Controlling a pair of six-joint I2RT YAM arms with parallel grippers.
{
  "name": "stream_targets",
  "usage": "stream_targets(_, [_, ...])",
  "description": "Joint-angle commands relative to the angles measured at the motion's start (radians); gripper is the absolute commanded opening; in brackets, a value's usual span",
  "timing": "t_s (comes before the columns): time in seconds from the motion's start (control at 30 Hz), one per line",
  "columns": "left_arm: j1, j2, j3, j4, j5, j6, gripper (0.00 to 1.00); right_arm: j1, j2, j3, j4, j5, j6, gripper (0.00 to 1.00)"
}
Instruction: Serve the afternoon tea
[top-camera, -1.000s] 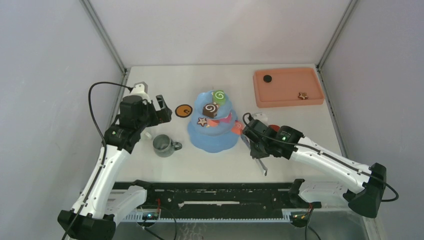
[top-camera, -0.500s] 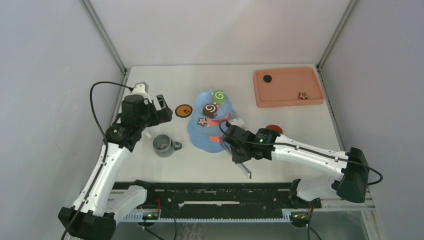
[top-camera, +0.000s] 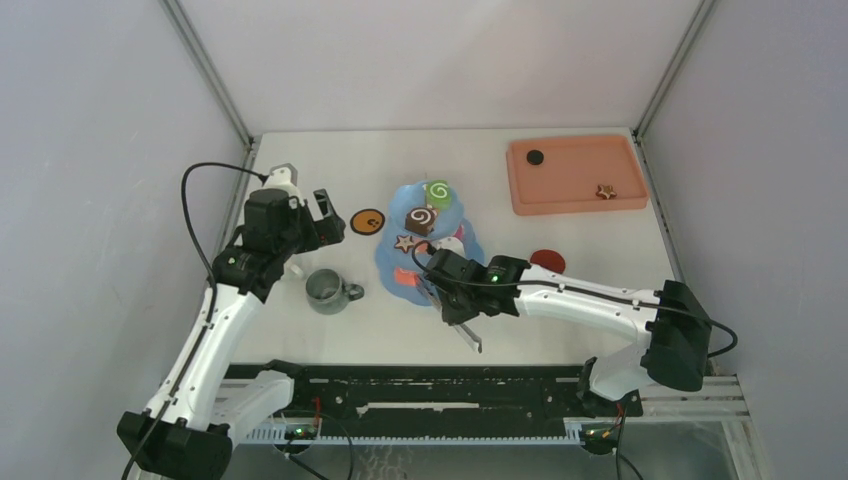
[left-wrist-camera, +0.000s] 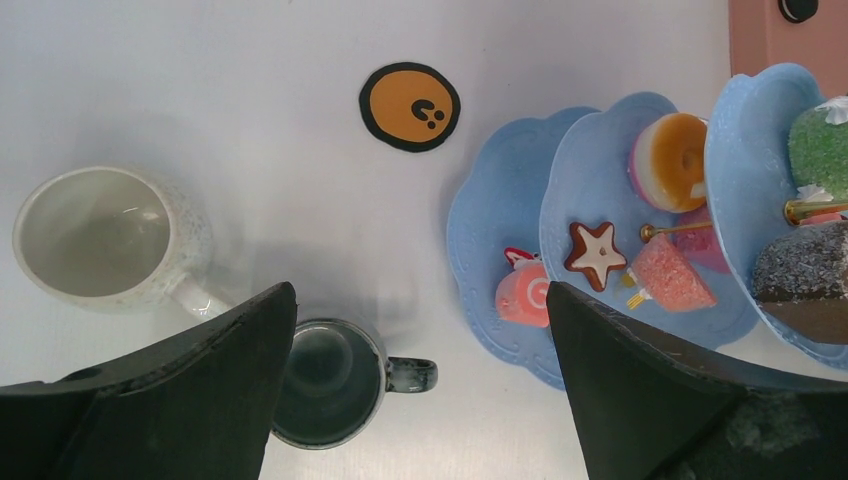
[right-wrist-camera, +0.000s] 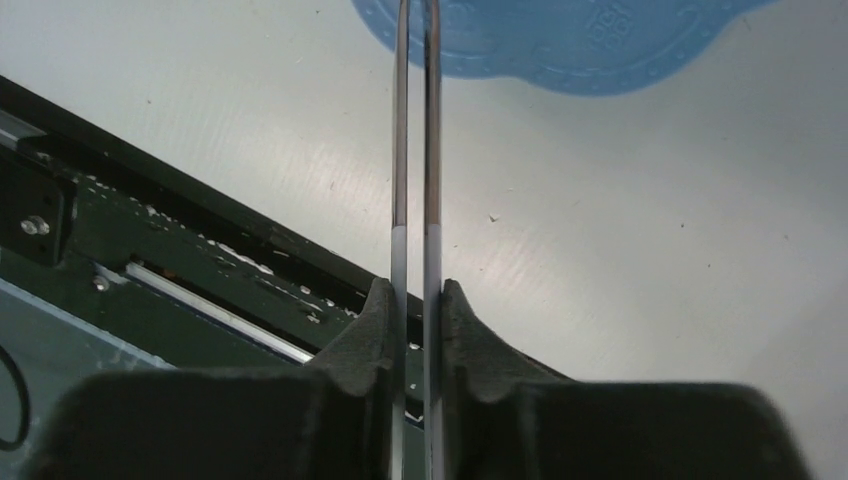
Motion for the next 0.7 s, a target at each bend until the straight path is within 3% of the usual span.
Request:
stream_targets(0.0, [0.008, 0.005, 0.028, 0.012, -0.01, -0.009, 1.0, 0.016, -0.006, 0.04, 0.049, 0.014, -0.004, 0.29])
stream_targets(0.2, [0.008, 0.007, 0.027, 0.013, -0.011, -0.011, 1.0, 0.013, -0.04, 0.04, 0.013, 0.039, -0.005, 0.43])
stream_targets(0.67, [0.008, 0.036, 0.042, 0.018, -0.015, -0.007, 1.0, -0.003, -0.208, -0.008, -0.095, 0.051, 0.046, 0.45])
